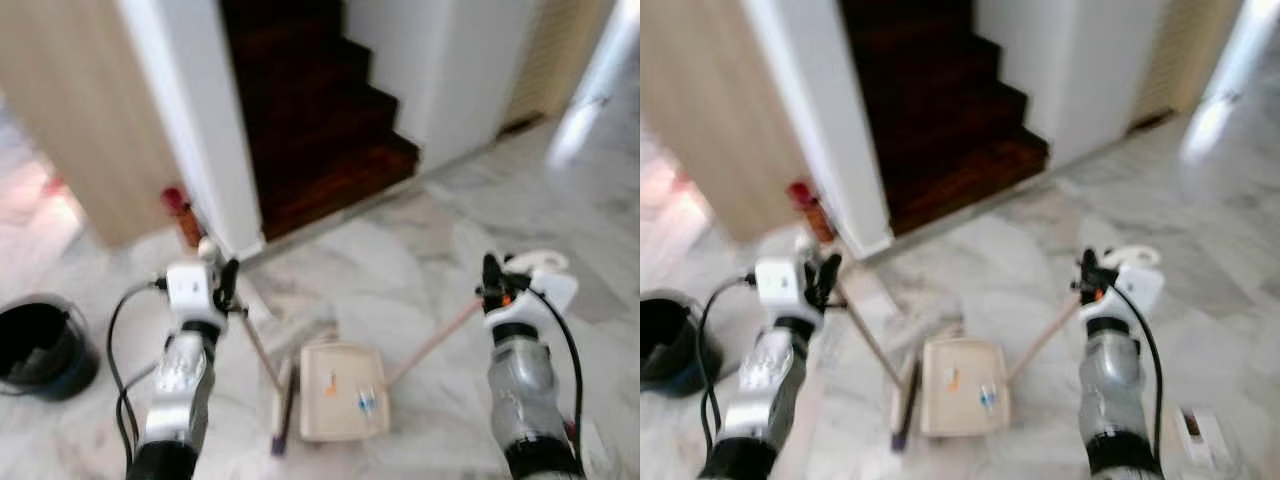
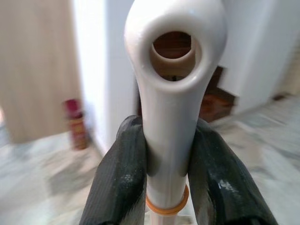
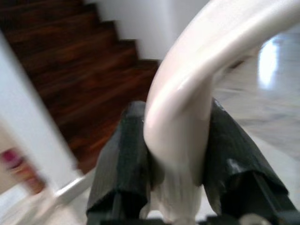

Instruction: Sweep floor

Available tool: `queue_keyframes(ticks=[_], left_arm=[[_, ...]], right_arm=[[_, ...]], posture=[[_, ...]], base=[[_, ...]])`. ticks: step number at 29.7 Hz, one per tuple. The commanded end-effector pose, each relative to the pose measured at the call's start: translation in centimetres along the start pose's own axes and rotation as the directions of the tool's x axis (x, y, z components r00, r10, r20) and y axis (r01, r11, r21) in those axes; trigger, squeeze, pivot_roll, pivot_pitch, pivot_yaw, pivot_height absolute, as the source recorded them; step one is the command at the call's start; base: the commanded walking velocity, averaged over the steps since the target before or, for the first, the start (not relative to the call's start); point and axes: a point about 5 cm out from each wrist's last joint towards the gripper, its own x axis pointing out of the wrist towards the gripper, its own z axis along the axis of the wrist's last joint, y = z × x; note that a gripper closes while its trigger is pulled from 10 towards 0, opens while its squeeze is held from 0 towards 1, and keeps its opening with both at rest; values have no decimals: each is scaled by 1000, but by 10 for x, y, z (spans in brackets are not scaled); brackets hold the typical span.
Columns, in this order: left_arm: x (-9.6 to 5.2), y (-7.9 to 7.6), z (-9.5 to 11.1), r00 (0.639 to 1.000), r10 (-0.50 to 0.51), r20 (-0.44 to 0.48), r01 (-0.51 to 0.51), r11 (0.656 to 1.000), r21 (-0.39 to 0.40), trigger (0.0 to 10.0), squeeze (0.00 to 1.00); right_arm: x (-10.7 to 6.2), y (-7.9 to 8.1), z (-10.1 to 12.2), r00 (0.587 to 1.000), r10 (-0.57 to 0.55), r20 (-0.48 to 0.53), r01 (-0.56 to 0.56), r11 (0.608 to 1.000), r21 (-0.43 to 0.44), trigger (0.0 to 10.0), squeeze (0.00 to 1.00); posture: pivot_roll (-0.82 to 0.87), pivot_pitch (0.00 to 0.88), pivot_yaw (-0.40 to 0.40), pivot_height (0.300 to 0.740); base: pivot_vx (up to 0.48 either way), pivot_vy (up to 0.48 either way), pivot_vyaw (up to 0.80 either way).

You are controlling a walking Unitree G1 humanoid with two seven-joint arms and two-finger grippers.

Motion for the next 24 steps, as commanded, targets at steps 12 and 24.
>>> queue_keyframes(ticks=[12,24], left_arm=[[3,2,12,999,2,44,-3,1000,23,10000,0],[2,2,11,999,12,32,-13,1000,10,10000,0]], right_arm=[[4,1,8,999,-4,41,3,999,40,10000,0],[5,2,7,1000,-13,27,11,997,80,10000,0]], posture=[[23,0,10,740],[27,0,5,740]], base=[[0,0,719],[0,0,55]])
